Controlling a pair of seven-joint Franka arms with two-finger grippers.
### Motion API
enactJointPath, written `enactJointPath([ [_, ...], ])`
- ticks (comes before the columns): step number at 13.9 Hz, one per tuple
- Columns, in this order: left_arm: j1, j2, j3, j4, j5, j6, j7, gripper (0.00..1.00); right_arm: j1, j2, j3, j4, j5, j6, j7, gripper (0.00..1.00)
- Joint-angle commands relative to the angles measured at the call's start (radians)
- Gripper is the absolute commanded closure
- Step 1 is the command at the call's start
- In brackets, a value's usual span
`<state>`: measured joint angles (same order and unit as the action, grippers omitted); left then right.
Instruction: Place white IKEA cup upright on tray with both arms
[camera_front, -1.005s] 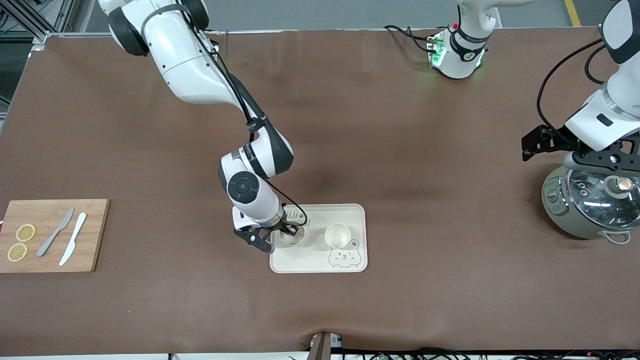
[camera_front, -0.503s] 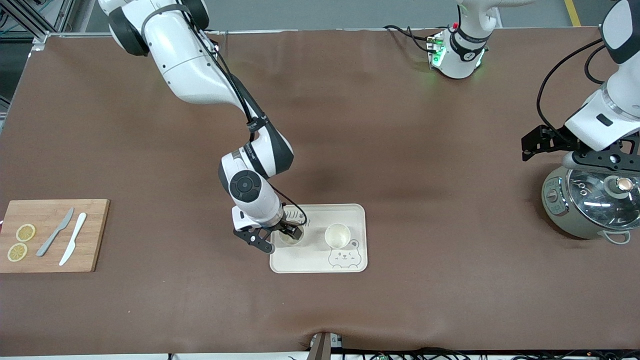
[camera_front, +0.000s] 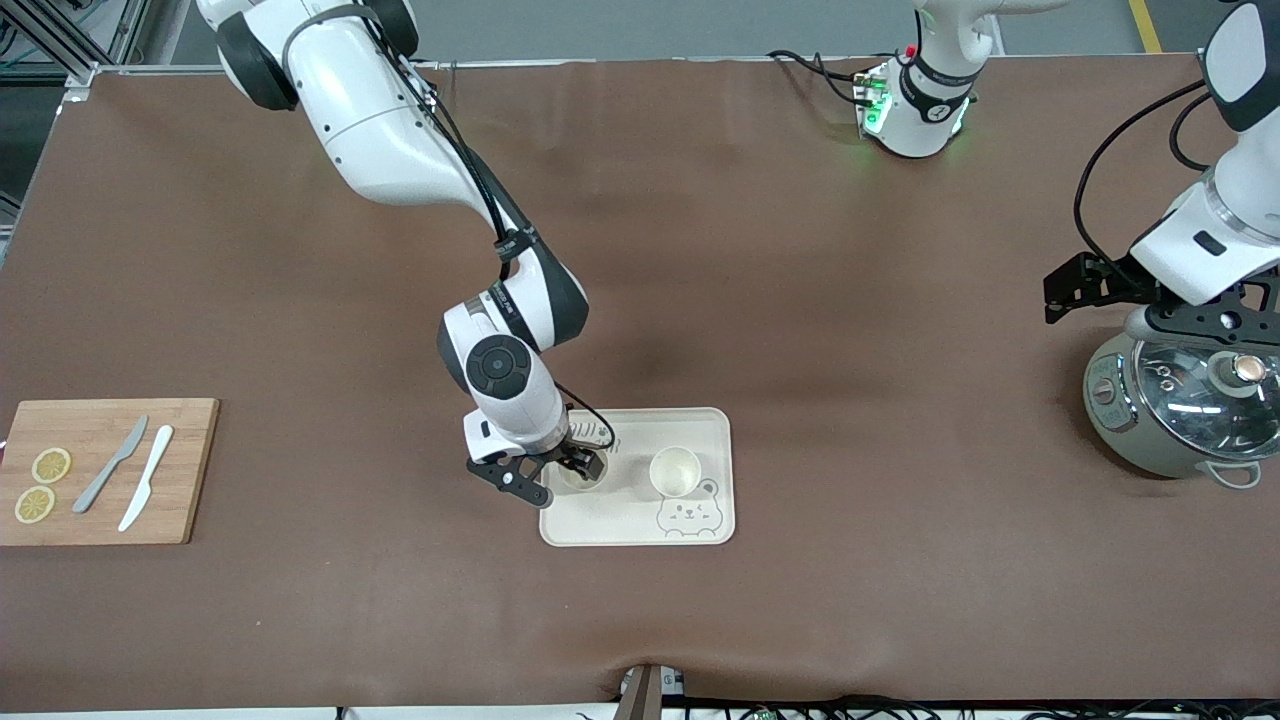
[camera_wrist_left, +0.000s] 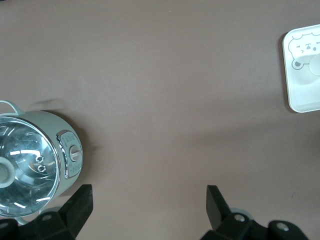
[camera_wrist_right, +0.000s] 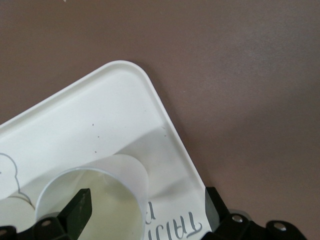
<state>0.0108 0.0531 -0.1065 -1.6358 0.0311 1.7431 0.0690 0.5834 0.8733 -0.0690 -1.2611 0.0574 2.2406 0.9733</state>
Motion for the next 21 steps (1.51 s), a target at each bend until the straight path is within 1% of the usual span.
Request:
enactJointPath([
  [1, 0.012, -0.004, -0.009, 0.030, 0.013, -0.010, -0.011, 0.00, 0.015, -0.100, -0.003, -0.011, -0.013, -0.123, 0.013, 0.00],
  [3, 0.014, -0.004, -0.007, 0.034, 0.013, -0.010, -0.003, 0.00, 0.012, -0.187, -0.003, -0.011, -0.013, -0.250, -0.004, 0.00],
  [6, 0.014, 0.007, -0.004, 0.034, 0.013, -0.010, -0.002, 0.00, -0.013, -0.337, -0.003, -0.012, -0.002, -0.470, -0.088, 0.00],
  [8, 0.015, 0.010, -0.001, 0.036, 0.015, -0.010, 0.000, 0.00, -0.029, -0.434, -0.005, -0.015, -0.002, -0.582, -0.119, 0.00],
  [12, 0.017, 0.010, 0.001, 0.036, 0.013, -0.010, 0.000, 0.00, -0.111, -0.656, -0.006, -0.053, -0.002, -0.792, -0.286, 0.00],
  [13, 0.017, 0.011, 0.001, 0.036, 0.013, -0.010, 0.000, 0.00, -0.141, -0.710, -0.009, -0.067, -0.002, -0.826, -0.339, 0.00],
  [15, 0.015, 0.013, 0.001, 0.034, 0.013, -0.010, -0.002, 0.00, -0.244, -0.781, -0.009, -0.073, -0.008, -0.903, -0.518, 0.00],
  [16, 0.015, 0.013, 0.001, 0.034, 0.013, -0.010, -0.002, 0.00, -0.302, -0.801, -0.009, -0.074, -0.011, -0.918, -0.612, 0.00],
  [18, 0.017, 0.011, 0.001, 0.036, 0.012, -0.010, 0.000, 0.00, -0.445, -0.803, -0.009, -0.078, -0.011, -0.912, -0.820, 0.00],
  [19, 0.017, 0.013, 0.001, 0.036, 0.010, -0.010, 0.000, 0.00, -0.495, -0.797, -0.009, -0.084, -0.008, -0.900, -0.870, 0.00],
  [21, 0.017, 0.011, 0.001, 0.036, 0.010, -0.010, -0.002, 0.00, -0.545, -0.795, -0.009, -0.170, -0.011, -0.763, -0.906, 0.00],
])
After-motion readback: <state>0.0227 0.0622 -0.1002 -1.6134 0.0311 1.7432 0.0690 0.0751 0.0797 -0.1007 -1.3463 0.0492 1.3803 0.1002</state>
